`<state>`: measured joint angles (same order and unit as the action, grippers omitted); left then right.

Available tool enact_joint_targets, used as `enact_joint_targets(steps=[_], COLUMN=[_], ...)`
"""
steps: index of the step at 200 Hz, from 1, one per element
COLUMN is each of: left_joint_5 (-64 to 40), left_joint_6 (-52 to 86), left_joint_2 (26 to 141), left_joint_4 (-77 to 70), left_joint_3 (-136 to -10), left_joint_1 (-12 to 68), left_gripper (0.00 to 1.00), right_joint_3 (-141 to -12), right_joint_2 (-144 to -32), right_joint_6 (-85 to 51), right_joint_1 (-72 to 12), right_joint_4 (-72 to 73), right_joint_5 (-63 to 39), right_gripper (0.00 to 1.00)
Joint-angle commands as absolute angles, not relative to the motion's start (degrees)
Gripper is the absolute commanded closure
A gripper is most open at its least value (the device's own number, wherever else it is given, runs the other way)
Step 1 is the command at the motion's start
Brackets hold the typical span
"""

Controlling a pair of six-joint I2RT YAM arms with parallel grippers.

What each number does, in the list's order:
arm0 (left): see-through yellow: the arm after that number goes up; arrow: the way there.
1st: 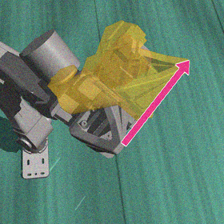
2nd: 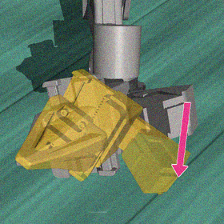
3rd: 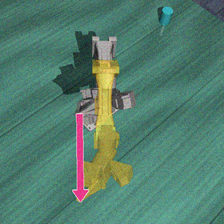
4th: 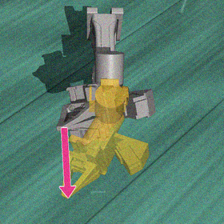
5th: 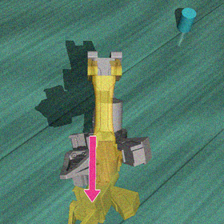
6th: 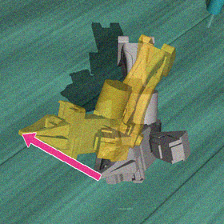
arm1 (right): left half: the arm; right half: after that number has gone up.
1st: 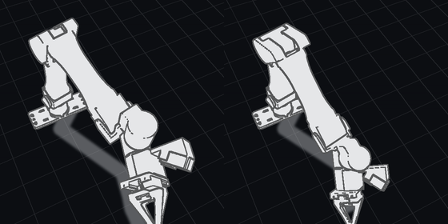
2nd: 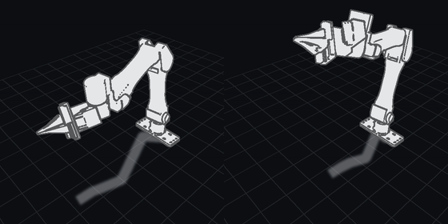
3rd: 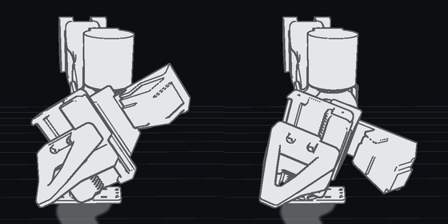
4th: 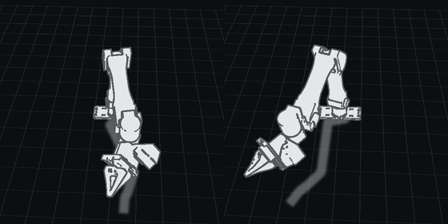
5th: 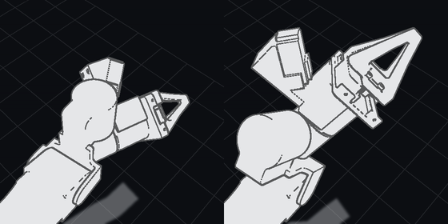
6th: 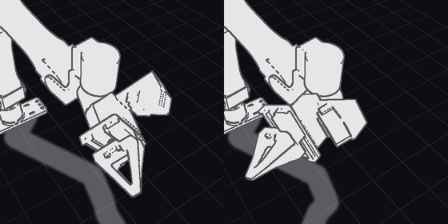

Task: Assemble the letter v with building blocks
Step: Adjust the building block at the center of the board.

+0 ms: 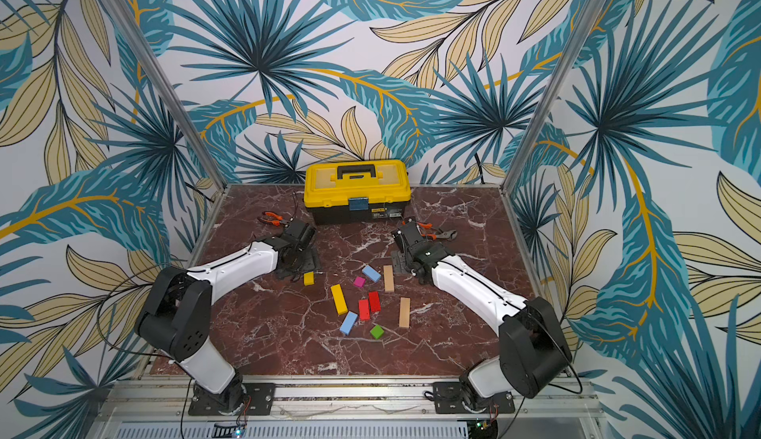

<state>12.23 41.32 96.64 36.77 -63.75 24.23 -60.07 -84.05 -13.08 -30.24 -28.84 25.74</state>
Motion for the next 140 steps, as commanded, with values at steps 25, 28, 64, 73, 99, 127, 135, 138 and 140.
enact_joint_targets(steps=[25, 28, 64, 73, 99, 127, 135, 138, 140], left_joint_5=[15.03, 15.03, 15.91, 17.18, 19.39, 20.87, 21.17, 21.18, 21.25], left_joint_6=[38.27, 38.12, 35.64, 35.19, 33.51, 31.84, 31.52, 31.41, 31.30], left_joint_2=[93.65, 93.50, 91.06, 90.26, 88.06, 86.61, 86.25, 86.16, 86.07], left_joint_4=[37.13, 37.14, 37.16, 37.17, 37.09, 37.10, 37.08, 37.11, 37.10], left_joint_3=[-67.10, -67.35, -69.73, -70.12, -71.48, -72.67, -72.93, -72.93, -72.94], left_joint_1=[23.65, 23.49, 21.22, 20.97, 20.38, 20.06, 19.87, 19.83, 19.81], left_gripper=[0.06, 0.06, 0.03, 0.03, 0.01, 0.01, 0.01, 0.00, 0.01], right_joint_3=[-62.56, -62.70, -63.19, -63.26, -63.24, -63.57, -63.46, -63.39, -63.33], right_joint_2=[-87.12, -87.48, -90.47, -91.24, -93.25, -95.08, -95.32, -95.36, -95.36], right_joint_6=[-13.45, -13.46, -16.27, -17.06, -18.82, -20.01, -20.51, -20.65, -20.72], right_joint_1=[-34.07, -34.49, -38.80, -39.85, -42.55, -44.70, -44.97, -45.06, -45.13], right_joint_4=[-31.09, -31.23, -31.47, -31.53, -31.78, -33.26, -33.63, -33.78, -33.85], right_joint_5=[23.01, 22.78, 18.41, 17.94, 17.02, 17.41, 17.28, 17.28, 17.17], right_gripper=[0.00, 0.00, 0.01, 0.01, 0.00, 0.01, 0.01, 0.01, 0.01])
